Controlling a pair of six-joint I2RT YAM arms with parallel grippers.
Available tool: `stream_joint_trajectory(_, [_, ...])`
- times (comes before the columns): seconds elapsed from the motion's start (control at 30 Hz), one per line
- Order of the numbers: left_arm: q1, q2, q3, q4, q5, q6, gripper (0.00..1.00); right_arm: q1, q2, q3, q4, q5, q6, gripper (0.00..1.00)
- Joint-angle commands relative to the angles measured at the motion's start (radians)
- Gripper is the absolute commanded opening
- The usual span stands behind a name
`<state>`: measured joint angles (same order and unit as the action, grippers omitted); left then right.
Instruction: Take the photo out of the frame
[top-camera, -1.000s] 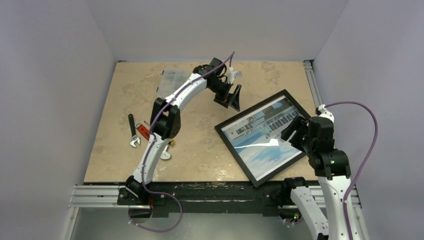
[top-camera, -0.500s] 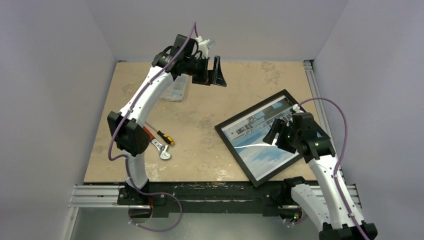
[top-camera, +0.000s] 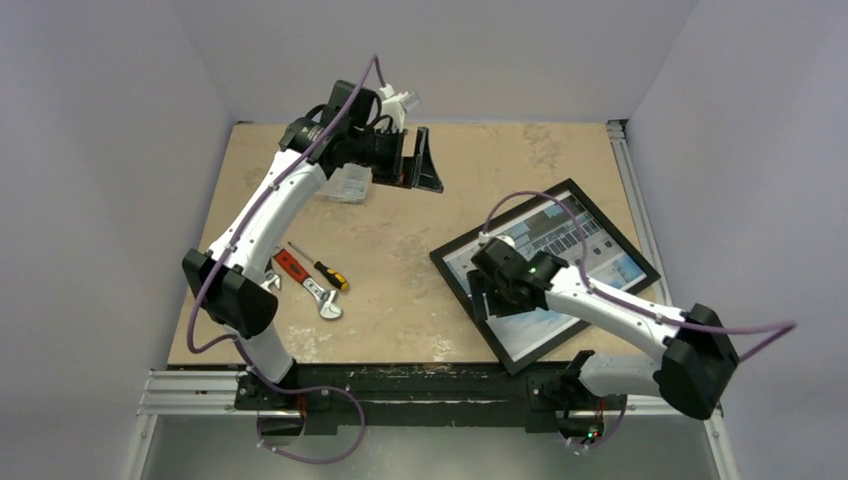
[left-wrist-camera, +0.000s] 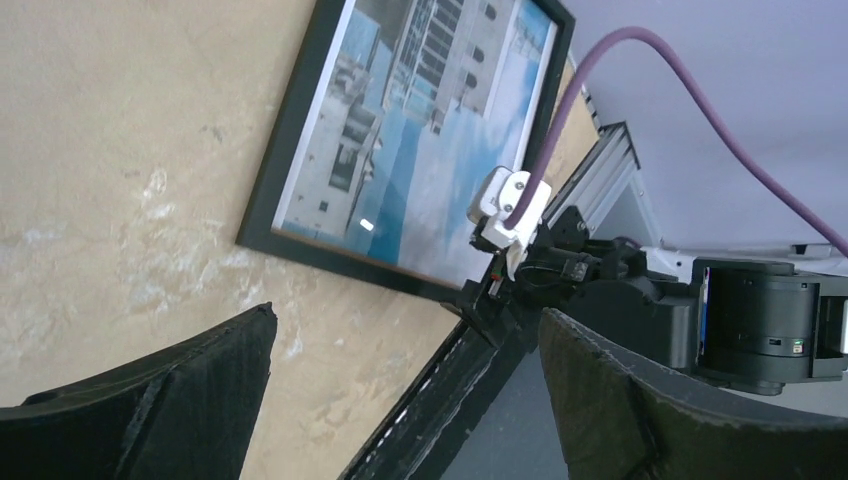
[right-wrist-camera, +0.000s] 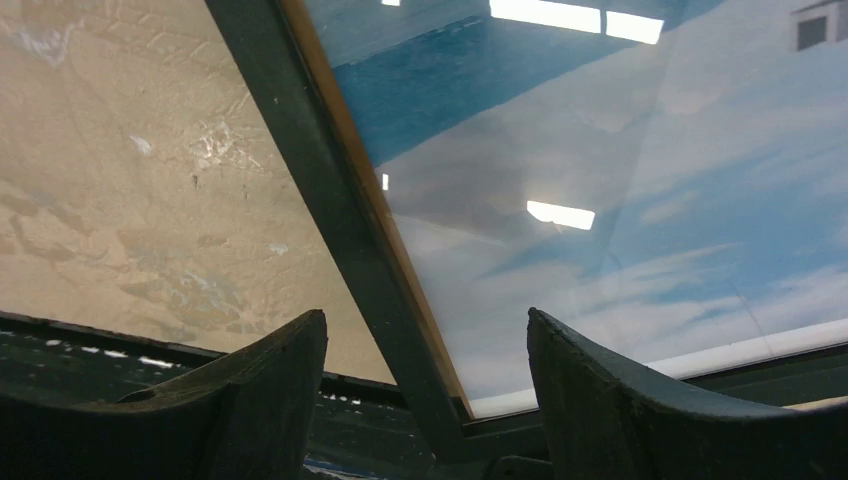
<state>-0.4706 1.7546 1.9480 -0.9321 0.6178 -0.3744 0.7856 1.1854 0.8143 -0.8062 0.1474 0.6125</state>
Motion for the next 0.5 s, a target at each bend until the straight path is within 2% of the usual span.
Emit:
stream_joint_trajectory(0.0, [0.003, -0.109, -0.131, 0.038, -0.045, 0.065, 1.00, 0.114, 0.117, 0.085, 0.026, 0.173, 0.001, 0.69])
stream_joint_trajectory(0.13, [0.010, -0.118, -0.155, 0.026, -0.043, 0.066, 1.00, 0.175, 0.189, 0.080, 0.062, 0.170, -0.027, 0.65])
stream_joint_trajectory(0.37, [0.013, -0.140, -0.181, 0.043, -0.085, 0.062, 0.99, 0.186, 0.231, 0.025, 0.150, 0.183, -0.030, 0.56])
stream_joint_trajectory(0.47, [0.018, -0.133, -0.180, 0.045, -0.071, 0.055, 0.97, 0.190, 0.244, 0.015, 0.175, 0.175, -0.019, 0.44])
